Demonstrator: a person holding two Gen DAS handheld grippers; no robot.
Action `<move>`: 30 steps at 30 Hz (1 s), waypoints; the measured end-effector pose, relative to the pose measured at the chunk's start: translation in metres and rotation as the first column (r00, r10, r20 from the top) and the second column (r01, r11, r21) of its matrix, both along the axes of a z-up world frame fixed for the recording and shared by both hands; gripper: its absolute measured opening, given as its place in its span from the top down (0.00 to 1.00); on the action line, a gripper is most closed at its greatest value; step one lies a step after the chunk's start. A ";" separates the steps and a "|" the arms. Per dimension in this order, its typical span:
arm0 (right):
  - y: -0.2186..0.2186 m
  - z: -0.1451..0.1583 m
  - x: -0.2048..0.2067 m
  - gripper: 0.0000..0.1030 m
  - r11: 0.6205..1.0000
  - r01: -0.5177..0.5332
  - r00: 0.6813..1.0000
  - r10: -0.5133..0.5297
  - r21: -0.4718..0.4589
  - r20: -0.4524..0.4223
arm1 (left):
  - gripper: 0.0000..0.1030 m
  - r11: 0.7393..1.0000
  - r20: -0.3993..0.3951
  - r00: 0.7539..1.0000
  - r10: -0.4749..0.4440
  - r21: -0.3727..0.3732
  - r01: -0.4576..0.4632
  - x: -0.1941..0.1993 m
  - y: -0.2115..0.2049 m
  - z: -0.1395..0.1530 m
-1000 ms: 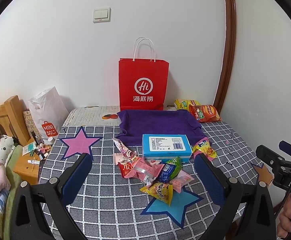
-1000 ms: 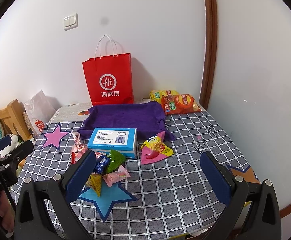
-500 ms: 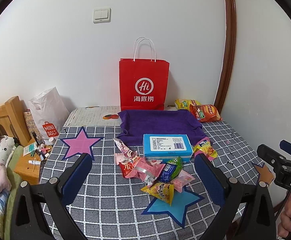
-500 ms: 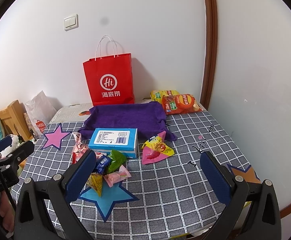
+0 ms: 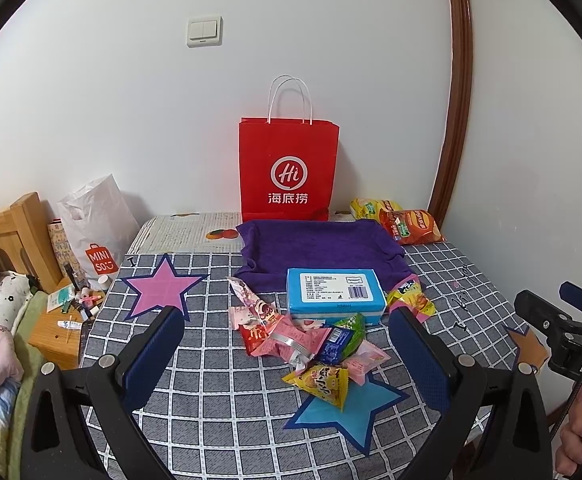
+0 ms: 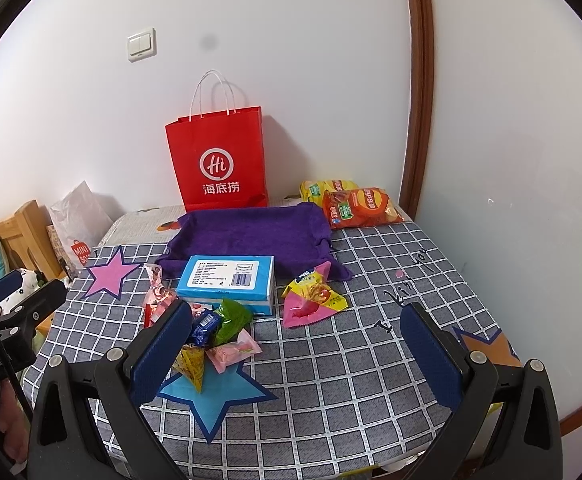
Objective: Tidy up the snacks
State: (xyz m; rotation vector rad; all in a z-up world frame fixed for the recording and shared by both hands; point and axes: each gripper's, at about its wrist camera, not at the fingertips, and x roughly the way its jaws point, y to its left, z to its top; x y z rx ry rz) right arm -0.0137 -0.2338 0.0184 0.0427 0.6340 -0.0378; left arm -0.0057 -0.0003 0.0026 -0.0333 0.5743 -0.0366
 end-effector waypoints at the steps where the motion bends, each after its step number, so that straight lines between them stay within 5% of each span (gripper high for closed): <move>1: 0.000 0.000 0.000 0.00 1.000 0.000 1.000 0.000 0.000 0.000 | 0.00 1.000 0.001 1.000 0.000 0.001 0.000 0.000 0.000 0.000; 30: 0.008 -0.009 0.008 0.00 1.000 -0.023 1.000 0.023 -0.021 -0.010 | 0.00 1.000 -0.029 1.000 0.007 -0.009 -0.007 0.014 0.006 -0.013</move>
